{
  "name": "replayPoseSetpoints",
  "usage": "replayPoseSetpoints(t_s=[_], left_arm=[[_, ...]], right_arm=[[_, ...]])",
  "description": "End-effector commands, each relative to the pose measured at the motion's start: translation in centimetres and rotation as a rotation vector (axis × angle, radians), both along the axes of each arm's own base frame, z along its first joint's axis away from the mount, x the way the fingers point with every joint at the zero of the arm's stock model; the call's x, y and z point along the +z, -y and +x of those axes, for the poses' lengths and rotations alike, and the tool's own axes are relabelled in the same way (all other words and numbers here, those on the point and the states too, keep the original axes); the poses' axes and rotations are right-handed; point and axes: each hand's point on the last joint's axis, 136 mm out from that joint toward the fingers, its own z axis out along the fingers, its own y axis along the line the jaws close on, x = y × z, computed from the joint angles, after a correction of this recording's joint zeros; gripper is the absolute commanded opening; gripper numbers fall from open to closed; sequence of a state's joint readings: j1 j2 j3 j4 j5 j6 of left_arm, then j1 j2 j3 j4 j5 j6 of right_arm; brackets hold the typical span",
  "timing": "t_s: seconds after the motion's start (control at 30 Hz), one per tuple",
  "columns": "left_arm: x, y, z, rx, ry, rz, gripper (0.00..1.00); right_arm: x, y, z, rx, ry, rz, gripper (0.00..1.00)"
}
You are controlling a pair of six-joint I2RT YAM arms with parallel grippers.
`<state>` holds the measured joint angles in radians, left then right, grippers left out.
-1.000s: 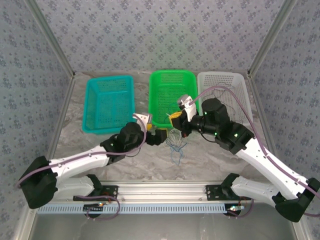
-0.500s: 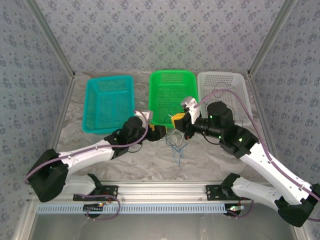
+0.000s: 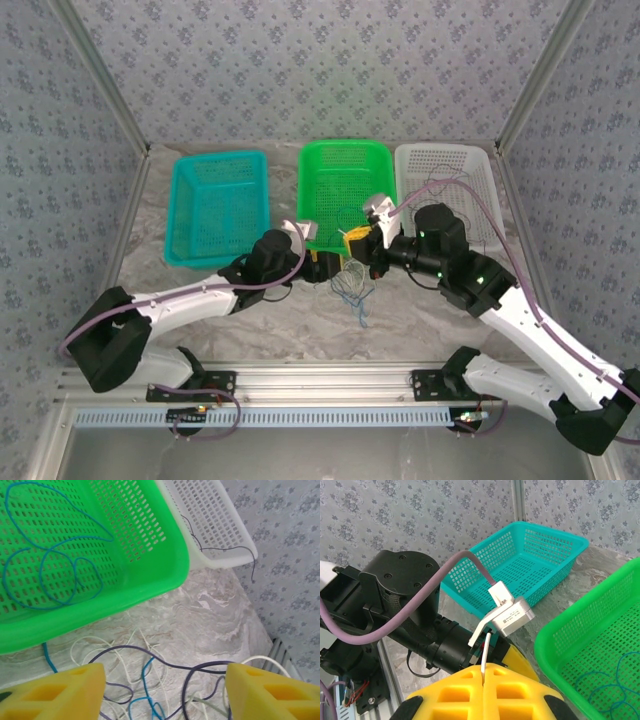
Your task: Untangle the cables
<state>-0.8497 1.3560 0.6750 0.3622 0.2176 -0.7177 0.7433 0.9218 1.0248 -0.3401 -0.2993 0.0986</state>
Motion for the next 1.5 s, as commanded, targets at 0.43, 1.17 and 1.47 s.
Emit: replayPoseSetpoints(t_s=[0.43,1.17,1.47], left_arm=[[4.3,0.5,0.4,-0.008,0.115,-0.059,0.05],[8.1,0.6,-0.4,-0.057,0.206,-0.105,0.0],[8.8,1.4,-1.9,-0.129,0.232,-0.138,0.0]], right_arm=[[-2.0,1.4,0.3,-0.088,-0.047,0.036,0.0],[-11.2,4.3,-0.1,-0.233,-0.151,-0.087,0.8],[-11.4,5.6,2.5,-0.353,-0.147,-0.082,0.8]])
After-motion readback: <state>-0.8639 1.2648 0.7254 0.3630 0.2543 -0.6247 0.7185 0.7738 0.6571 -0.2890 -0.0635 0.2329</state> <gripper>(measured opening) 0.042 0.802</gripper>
